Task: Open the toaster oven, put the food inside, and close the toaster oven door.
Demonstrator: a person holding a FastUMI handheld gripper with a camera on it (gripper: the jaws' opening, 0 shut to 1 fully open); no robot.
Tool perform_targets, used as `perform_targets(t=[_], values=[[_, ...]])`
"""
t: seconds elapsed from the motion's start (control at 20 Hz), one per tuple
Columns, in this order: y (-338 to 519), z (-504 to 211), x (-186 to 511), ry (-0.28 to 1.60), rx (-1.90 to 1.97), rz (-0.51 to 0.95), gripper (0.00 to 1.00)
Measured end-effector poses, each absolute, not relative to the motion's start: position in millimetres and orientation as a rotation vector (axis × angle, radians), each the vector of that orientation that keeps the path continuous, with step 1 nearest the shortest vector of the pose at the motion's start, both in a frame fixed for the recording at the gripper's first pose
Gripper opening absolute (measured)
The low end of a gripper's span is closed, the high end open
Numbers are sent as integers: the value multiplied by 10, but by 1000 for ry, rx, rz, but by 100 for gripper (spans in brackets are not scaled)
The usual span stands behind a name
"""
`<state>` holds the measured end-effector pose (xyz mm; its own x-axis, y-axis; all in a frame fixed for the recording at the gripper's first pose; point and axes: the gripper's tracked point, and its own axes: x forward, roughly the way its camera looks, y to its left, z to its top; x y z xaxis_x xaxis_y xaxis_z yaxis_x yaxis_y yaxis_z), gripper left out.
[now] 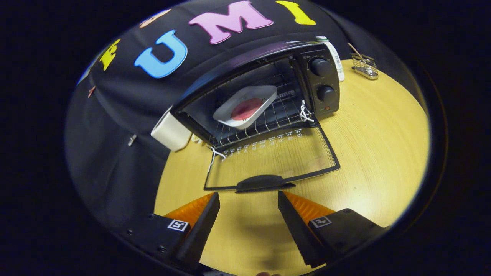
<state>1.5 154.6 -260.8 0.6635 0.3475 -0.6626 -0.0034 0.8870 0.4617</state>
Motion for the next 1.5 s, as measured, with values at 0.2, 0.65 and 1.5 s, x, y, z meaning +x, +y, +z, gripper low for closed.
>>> perform_targets(t=[0.2, 0.65, 1.5], values=[[1480, -2962, -139, 898, 232, 185, 99], [1355, -3239, 90, 877, 34, 100, 99], [1409, -2524, 376, 659, 6, 195, 99]])
